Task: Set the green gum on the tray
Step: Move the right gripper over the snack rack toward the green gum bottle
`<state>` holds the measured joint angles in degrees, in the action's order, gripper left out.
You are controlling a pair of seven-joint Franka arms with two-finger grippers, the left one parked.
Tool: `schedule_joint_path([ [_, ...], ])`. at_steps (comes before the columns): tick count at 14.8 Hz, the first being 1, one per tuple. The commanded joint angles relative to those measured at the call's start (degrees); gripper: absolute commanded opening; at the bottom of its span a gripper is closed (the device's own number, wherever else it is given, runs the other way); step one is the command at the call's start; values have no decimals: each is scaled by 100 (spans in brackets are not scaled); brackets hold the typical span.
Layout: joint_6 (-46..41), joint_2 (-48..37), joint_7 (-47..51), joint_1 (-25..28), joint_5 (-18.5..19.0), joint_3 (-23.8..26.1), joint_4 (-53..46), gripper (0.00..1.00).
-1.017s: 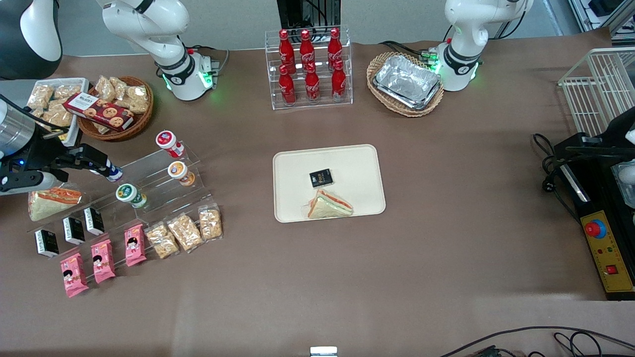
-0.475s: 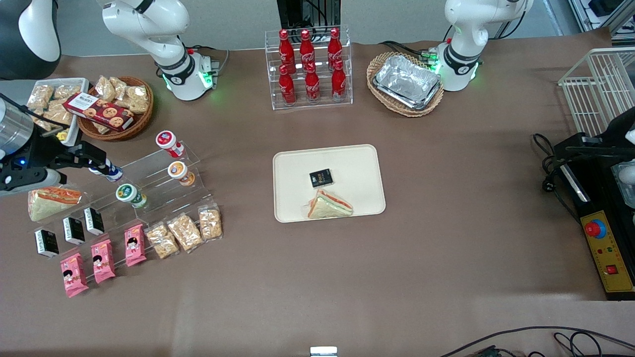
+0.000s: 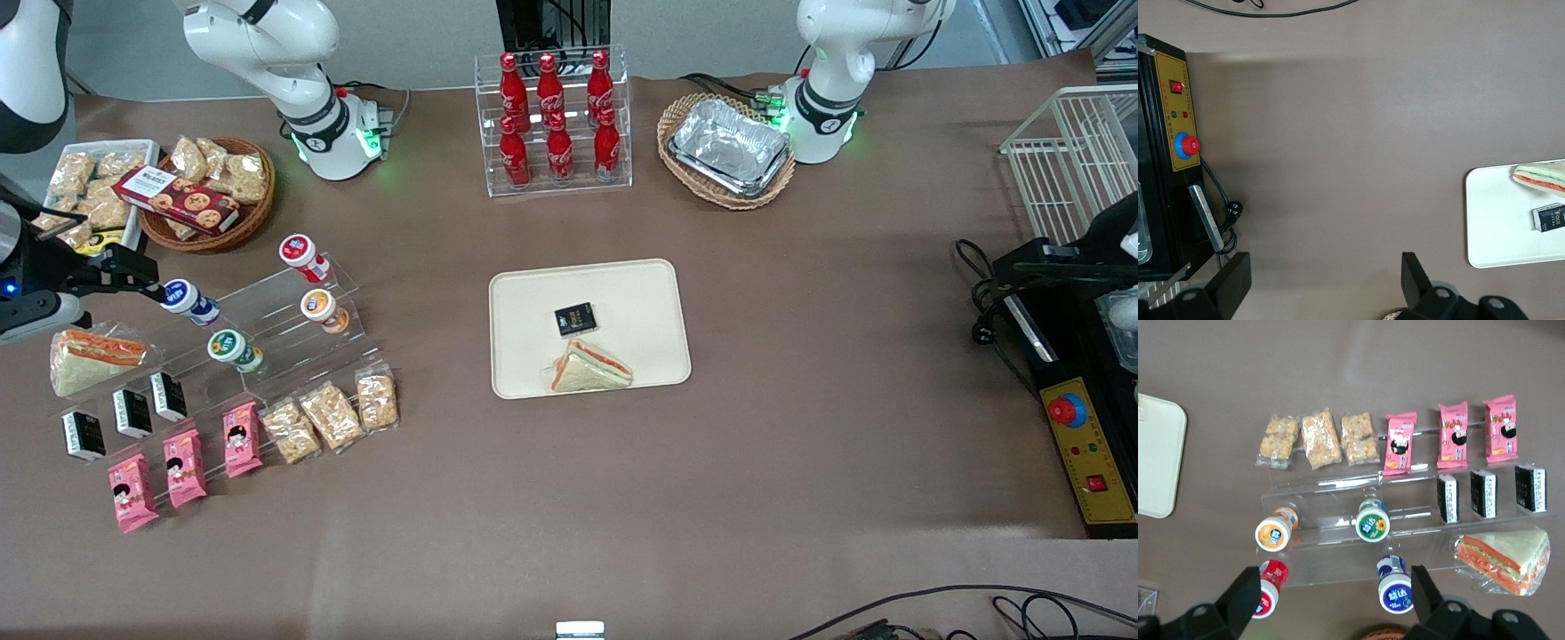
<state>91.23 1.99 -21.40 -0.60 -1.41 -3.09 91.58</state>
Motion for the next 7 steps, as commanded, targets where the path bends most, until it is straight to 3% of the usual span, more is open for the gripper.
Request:
schedule_joint_path([
  [1,375,-602,-128,-1,-26,-95,1024,100],
  [4,1700,-1120,-697,-1,9,-148,2386,100],
  [7,2459,-1245,-989,-1,17,-227,3110,100],
])
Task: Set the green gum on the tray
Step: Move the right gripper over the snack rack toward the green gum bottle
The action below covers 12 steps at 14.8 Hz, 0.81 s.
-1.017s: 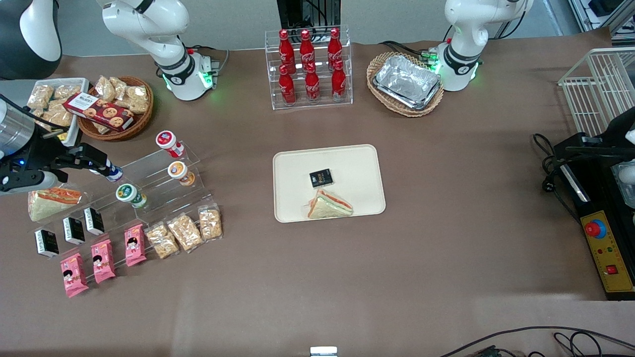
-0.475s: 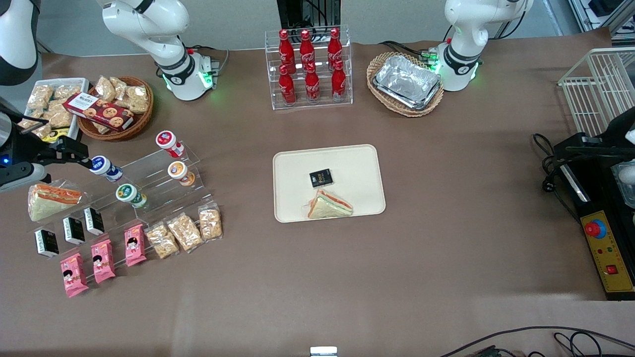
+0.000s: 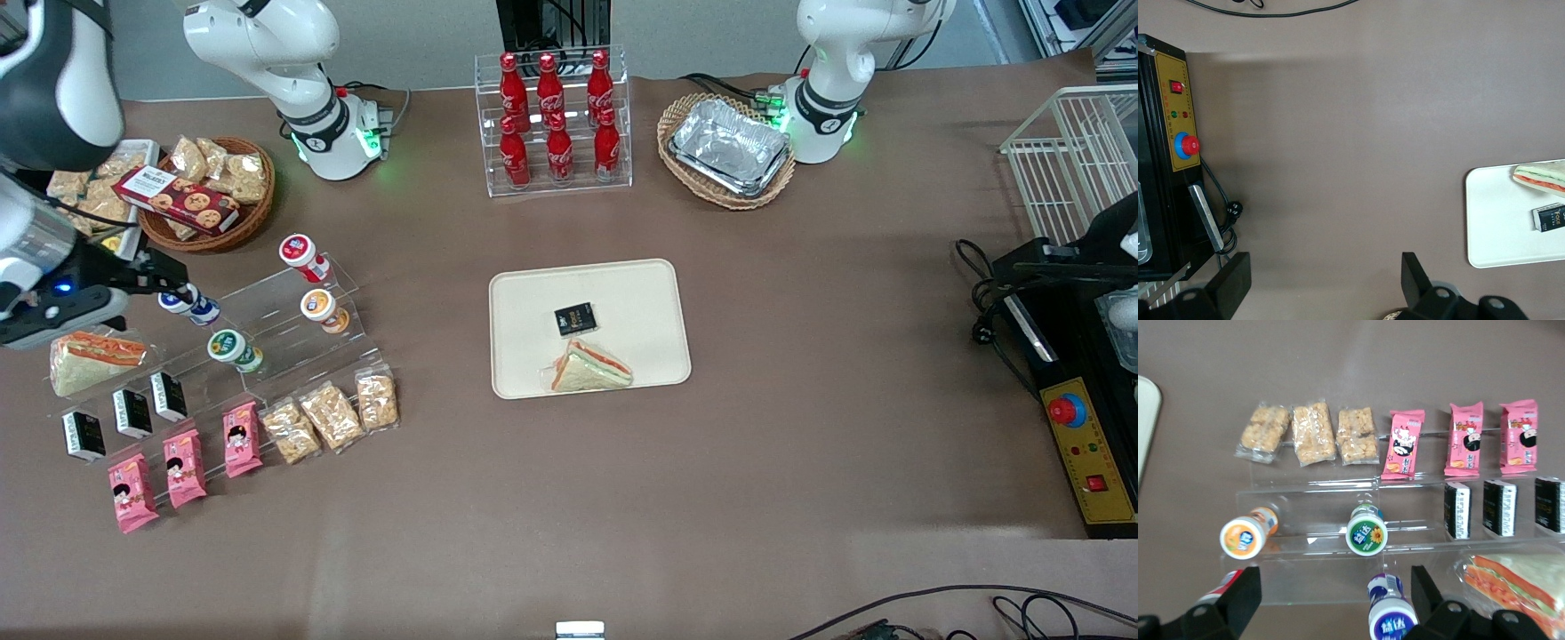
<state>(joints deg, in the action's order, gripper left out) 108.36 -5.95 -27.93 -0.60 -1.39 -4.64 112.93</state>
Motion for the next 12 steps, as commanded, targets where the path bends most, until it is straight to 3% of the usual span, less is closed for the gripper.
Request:
schedule_joint_path([
  [1,992,-425,-414,-1,25,-72,1124,100],
  [6,2460,-162,-757,-115,25,-107,1969,100],
  [12,2856,392,-758,-133,16,-239,2101,100],
])
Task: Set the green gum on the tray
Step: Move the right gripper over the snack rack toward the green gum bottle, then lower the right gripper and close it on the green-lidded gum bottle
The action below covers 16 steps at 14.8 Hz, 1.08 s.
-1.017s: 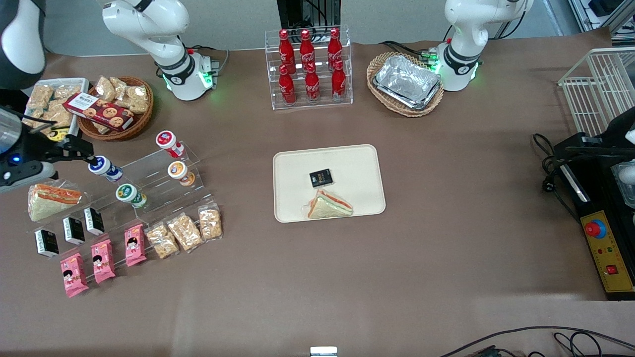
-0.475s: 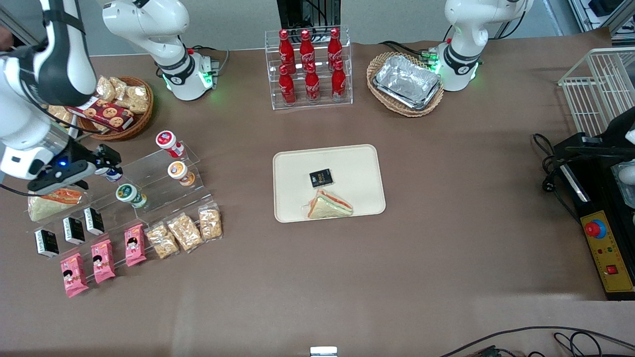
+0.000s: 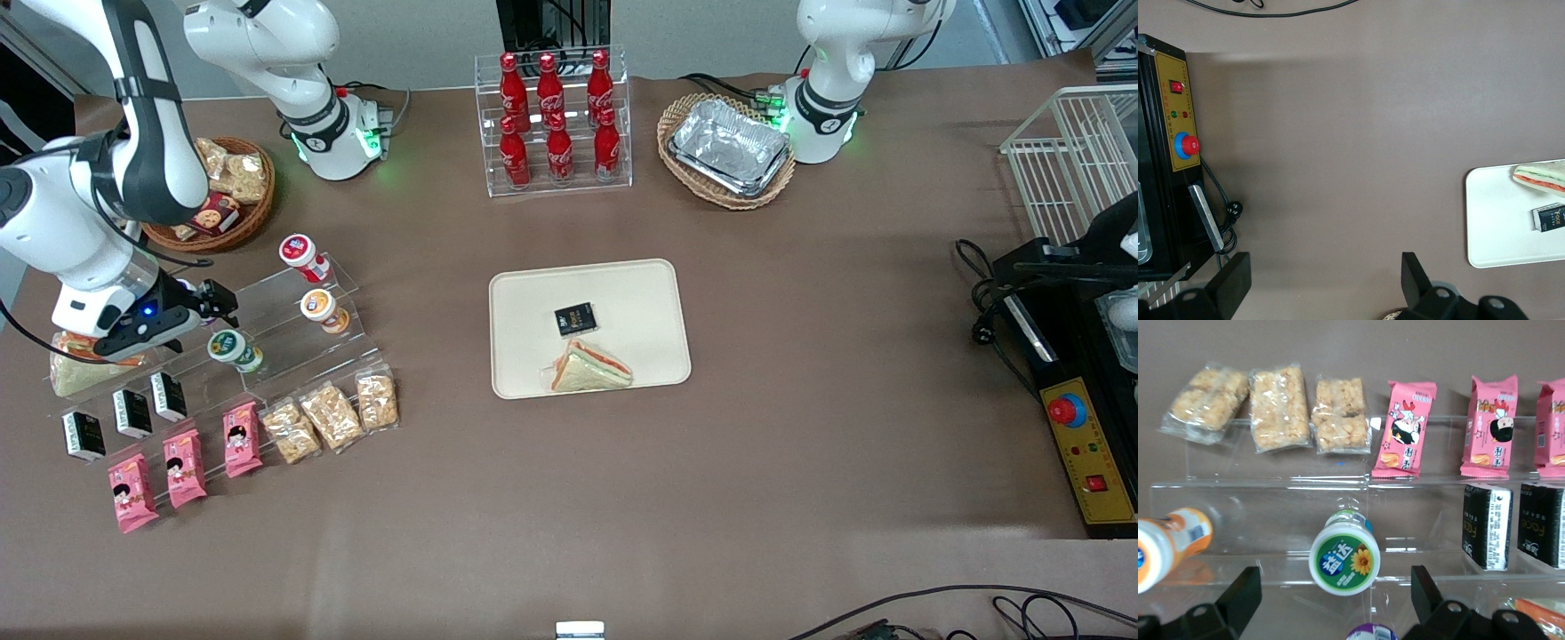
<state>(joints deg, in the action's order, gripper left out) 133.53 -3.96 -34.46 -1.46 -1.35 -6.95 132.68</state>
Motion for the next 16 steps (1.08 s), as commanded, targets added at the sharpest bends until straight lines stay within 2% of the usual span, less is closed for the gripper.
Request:
schedule_joint_path([
  [1,479,203,-96,-47,11,-52,231,100],
  [5,1130,291,-79,-30,-24,-79,697,100],
  [10,1289,405,-17,-12,-41,-70,795,100],
  [11,1289,423,35,-3,-50,-70,795,93],
  [12,1281,423,131,23,-50,-79,795,73],
  [13,1281,440,219,32,-50,-70,777,60],
  [14,1272,449,325,41,-50,-61,751,59],
  [16,1263,458,501,76,-50,-61,725,49],
])
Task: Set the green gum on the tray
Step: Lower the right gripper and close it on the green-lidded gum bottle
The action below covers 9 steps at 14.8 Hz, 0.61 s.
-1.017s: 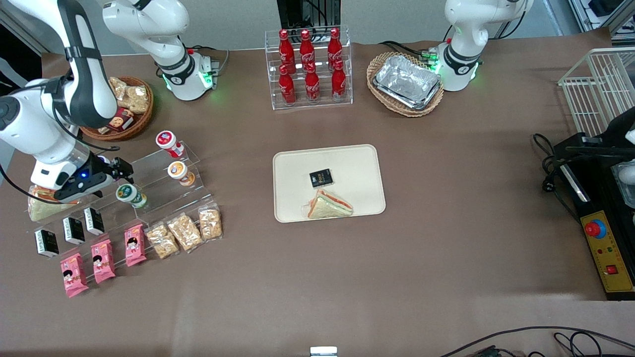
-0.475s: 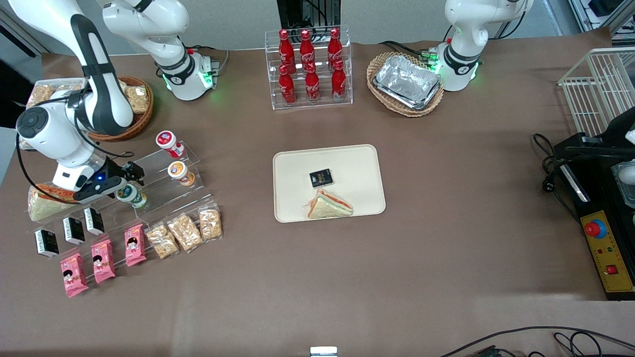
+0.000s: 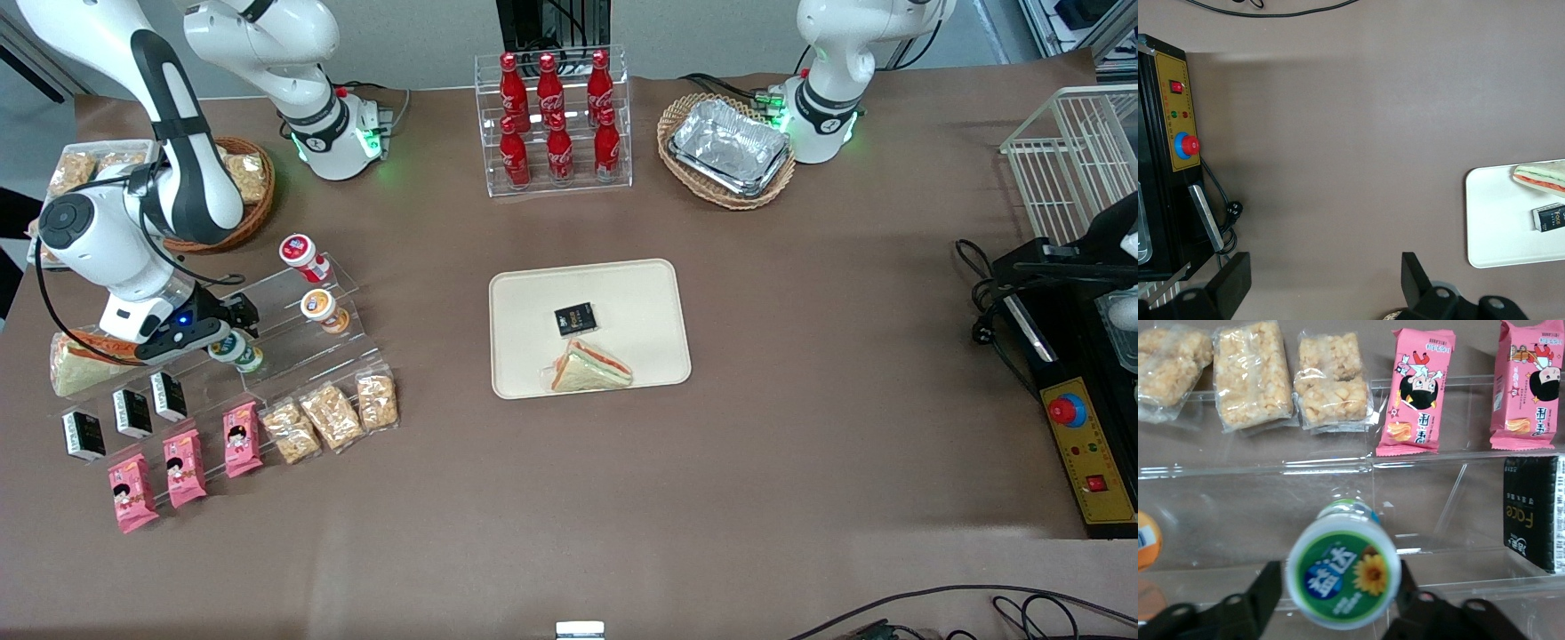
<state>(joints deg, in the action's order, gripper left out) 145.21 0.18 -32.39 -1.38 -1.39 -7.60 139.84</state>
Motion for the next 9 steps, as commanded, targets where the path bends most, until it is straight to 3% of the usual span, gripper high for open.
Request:
schedule_joint_path([
  [1,70,61,416,76,-45,5,-44,36],
  [2,61,87,504,111,-45,13,-97,31],
  [6,-263,131,611,111,-54,22,-465,31],
  [9,-1806,131,628,155,-72,40,-1543,31],
])
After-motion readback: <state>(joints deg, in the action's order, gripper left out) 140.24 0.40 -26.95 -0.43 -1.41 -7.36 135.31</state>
